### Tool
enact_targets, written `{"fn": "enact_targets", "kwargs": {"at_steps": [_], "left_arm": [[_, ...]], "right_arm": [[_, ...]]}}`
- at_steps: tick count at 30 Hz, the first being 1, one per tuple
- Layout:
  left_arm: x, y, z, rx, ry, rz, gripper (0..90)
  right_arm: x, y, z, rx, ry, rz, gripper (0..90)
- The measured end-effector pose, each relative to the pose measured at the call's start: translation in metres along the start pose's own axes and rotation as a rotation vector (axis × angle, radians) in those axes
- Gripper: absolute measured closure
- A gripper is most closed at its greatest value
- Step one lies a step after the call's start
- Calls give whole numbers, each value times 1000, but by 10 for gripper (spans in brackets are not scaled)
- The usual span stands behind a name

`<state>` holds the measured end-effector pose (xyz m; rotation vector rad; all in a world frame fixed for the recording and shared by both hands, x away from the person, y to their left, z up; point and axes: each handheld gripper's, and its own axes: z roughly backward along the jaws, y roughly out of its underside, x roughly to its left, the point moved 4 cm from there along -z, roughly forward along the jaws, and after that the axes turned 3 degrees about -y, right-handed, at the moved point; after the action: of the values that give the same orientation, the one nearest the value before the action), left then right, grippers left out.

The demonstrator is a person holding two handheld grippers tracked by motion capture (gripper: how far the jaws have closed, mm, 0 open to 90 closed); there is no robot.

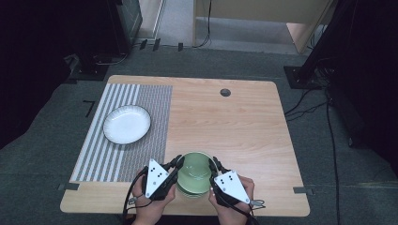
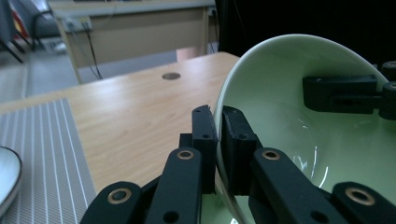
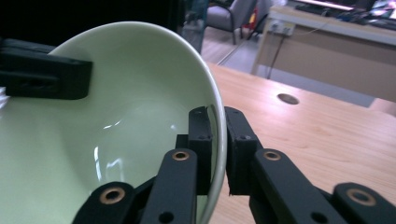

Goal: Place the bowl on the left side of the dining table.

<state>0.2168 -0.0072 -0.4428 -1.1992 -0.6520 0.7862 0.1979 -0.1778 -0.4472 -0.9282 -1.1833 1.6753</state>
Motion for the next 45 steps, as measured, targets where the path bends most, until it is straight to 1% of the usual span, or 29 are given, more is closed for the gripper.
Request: {"fn": "enact_targets", "kwargs": {"at_steps": [1, 2, 3, 4, 5, 6, 7, 8, 9, 10, 11, 12, 13, 14, 17, 19, 22, 25, 26, 27, 28, 29, 30, 31, 33, 35, 39, 42, 45], "left_arm": [[0, -1, 1, -12, -1, 2, 844], [0, -1, 1, -28, 4, 10, 844], [1, -1, 2, -34, 12, 19, 840], [2, -1, 2, -32, 19, 38, 840], [4, -1, 1, -28, 25, 57, 755], [5, -1, 0, -22, 26, 76, 755], [6, 1, -1, -9, 34, 100, 719], [6, 1, -2, -7, 46, 114, 703], [6, 1, -2, -5, 48, 117, 706], [5, 1, -3, -1, 58, 109, 754], [4, 1, -3, 7, 37, 92, 809], [4, 1, -2, 6, 35, 93, 809], [6, 0, -2, 10, 41, 115, 814], [7, 0, -2, 11, 35, 120, 822], [9, -2, -1, -1, 7, 121, 840], [13, -4, 0, -1, 8, 114, 843], [15, -4, 0, 4, -22, 114, 839], [19, -2, -2, 12, -17, 129, 838], [20, -2, -3, 10, -17, 130, 838], [20, -3, -3, 8, -19, 128, 837], [21, -4, -3, 7, -21, 126, 837], [23, -5, -3, 5, -25, 130, 837], [23, -5, -3, 5, -25, 130, 837], [25, -5, -3, 2, -27, 133, 837], [29, -6, -3, 3, -32, 136, 837], [34, -6, -3, 3, -42, 147, 837], [41, -6, -3, 2, -54, 155, 836], [48, -6, -2, 1, -64, 167, 835], [57, -6, -1, 1, -79, 178, 836]], "right_arm": [[-1, -2, 2, -28, 8, 10, 851], [-1, -2, 2, -28, 8, 10, 851], [0, -5, 5, -61, 15, 21, 848], [0, -5, 5, -61, 15, 21, 848], [2, -8, 8, -87, 35, 34, 846], [2, -8, 8, -87, 35, 34, 846], [2, -10, 8, -100, 40, 42, 847], [3, -12, 10, -116, 42, 37, 846], [3, -14, 11, -126, 45, 38, 844], [4, -15, 12, -135, 50, 44, 841], [8, -15, 13, -152, 57, 59, 840], [8, -15, 13, -152, 57, 59, 840], [9, -14, 13, -159, 62, 62, 839], [10, -13, 13, -162, 60, 56, 836], [13, -13, 11, -165, 53, 52, 826], [15, -12, 11, -165, 47, 48, 818], [13, -13, 11, -177, 45, 20, 661], [9, -14, 10, -163, 40, -13, 492], [7, -14, 10, -161, 32, -18, 440], [6, -13, 9, -152, -4, -25, 361], [6, -13, 9, -152, -4, -25, 361], [4, -12, 9, -139, -28, -30, 272], [4, -12, 9, -139, -28, -30, 272], [2, -11, 8, -129, -34, -38, 235], [-2, -10, 8, -123, -34, -49, 213], [-6, -11, 11, -129, -51, -68, 161], [-14, -14, 15, -139, -58, -95, 151], [-17, -15, 16, -138, -50, -99, 151], [-24, -15, 17, -140, -57, -117, 150]]}}
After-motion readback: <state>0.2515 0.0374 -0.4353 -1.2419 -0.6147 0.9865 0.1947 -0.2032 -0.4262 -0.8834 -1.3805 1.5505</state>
